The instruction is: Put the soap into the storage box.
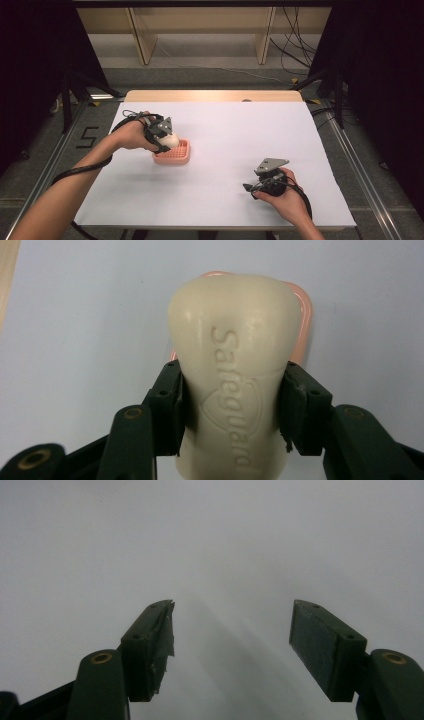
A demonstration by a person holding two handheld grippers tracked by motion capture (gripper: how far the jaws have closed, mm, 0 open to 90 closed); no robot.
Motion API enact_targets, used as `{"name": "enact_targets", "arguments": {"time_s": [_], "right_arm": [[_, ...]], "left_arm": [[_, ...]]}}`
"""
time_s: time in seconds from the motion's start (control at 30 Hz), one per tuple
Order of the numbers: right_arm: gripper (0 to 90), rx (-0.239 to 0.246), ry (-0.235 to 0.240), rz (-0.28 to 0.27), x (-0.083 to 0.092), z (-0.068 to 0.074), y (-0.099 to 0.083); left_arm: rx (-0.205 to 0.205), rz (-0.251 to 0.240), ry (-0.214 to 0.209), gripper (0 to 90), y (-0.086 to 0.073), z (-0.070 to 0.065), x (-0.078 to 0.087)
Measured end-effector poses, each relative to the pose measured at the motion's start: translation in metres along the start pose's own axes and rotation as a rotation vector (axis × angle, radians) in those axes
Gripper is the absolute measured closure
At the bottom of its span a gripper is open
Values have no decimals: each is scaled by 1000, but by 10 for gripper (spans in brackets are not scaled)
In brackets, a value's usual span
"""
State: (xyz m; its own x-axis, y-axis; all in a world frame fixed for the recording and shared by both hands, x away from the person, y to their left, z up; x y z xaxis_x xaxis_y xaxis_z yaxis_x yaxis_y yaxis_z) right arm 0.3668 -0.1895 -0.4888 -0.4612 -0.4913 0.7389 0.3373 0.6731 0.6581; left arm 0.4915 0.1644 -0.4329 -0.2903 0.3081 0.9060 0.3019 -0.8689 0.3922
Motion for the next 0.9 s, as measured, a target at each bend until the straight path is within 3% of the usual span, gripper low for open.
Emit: {"name": "enact_targets", "arguments": {"time_s": [0.9], "right_arm": [[348, -17, 3, 11, 1, 2, 0]], "left_arm": [[6, 2, -16, 496, 1, 1, -15]]}}
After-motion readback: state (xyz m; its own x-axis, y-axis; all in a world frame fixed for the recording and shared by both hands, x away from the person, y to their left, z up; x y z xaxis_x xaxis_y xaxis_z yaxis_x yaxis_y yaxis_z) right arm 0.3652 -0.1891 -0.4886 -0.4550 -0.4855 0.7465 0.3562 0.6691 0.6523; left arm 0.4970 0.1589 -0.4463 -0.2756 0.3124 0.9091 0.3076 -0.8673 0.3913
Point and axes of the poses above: each handheld gripper's, and its own axes: x roughly backward along the jaws, y roughly out of its top, z roughly to its left, the point moved 3 cm from there along -x, roughly forward along the jaws, and after that the axes turned 10 degrees about x, right-handed, at the moved point
